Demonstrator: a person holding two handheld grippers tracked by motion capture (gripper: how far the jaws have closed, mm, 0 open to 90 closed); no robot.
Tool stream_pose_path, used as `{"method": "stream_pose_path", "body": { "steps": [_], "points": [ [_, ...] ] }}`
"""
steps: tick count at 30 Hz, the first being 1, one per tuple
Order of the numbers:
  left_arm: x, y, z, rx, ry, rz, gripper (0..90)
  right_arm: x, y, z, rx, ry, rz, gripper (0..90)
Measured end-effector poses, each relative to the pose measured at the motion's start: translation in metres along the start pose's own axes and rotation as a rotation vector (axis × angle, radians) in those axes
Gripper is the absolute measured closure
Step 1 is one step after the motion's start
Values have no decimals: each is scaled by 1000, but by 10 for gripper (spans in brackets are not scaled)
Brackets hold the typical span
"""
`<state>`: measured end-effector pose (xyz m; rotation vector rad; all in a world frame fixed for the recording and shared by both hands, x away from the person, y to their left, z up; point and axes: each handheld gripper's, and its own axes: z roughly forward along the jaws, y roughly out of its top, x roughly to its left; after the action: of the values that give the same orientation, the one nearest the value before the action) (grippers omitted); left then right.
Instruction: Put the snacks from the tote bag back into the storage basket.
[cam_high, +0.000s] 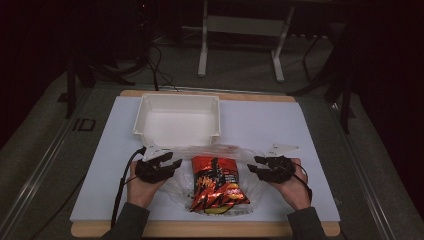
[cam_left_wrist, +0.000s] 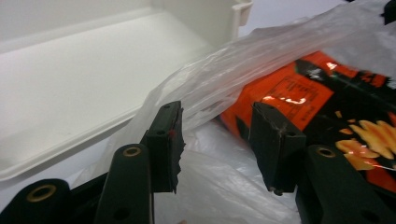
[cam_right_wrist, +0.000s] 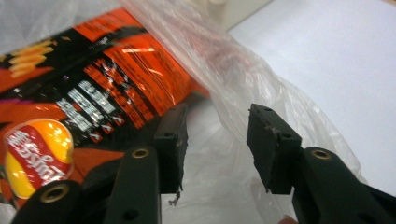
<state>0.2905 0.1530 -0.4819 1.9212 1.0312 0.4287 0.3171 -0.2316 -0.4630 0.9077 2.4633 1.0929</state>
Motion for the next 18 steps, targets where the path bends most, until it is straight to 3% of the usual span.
{"method": "stream_pose_path", "body": {
  "steps": [7, 18],
  "points": [
    [-5, 0, -5, -13, -30, 10, 536, 9, 1, -3, -22, 10, -22, 551],
    [-16, 1, -18, -52, -108, 24, 526, 16, -7, 0, -15, 18, -8, 549]
  ]
}}
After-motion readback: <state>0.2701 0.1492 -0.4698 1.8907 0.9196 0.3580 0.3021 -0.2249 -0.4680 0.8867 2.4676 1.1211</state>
